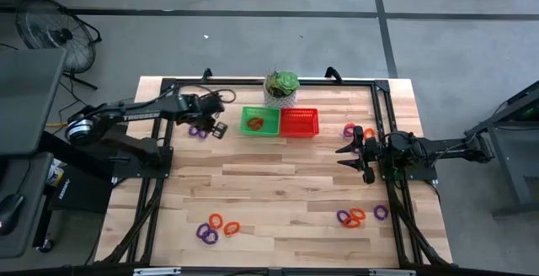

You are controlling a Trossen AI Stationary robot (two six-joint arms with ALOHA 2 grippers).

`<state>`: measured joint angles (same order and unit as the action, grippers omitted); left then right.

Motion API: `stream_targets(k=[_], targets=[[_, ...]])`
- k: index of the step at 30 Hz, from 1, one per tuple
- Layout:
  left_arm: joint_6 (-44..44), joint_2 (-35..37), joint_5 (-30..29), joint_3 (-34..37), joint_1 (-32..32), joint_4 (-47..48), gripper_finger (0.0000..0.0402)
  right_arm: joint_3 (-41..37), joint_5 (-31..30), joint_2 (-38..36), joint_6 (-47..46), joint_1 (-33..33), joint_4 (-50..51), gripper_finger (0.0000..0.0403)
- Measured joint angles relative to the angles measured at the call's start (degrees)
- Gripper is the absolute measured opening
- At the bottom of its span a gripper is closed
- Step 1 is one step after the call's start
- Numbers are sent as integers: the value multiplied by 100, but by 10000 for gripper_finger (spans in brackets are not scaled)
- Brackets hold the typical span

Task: Sort spring keychains
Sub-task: Put the purple spring keychain into the orange bin

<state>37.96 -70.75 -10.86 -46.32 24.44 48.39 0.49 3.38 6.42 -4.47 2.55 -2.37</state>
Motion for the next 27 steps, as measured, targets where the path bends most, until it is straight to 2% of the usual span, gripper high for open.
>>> stream_targets(k=[9,15,21,27], targets=[[312,358,-34,718,171,13,10,0,4,0,0,0,4,160],[284,342,-71,863,193,-190,82,1,3,0,0,0,0,156],[284,342,-546,863,255,-237,169,1,3,0,1,0,0,162],[182,231,-779,863,383,-377,205,0,4,0,0,0,-1,160]])
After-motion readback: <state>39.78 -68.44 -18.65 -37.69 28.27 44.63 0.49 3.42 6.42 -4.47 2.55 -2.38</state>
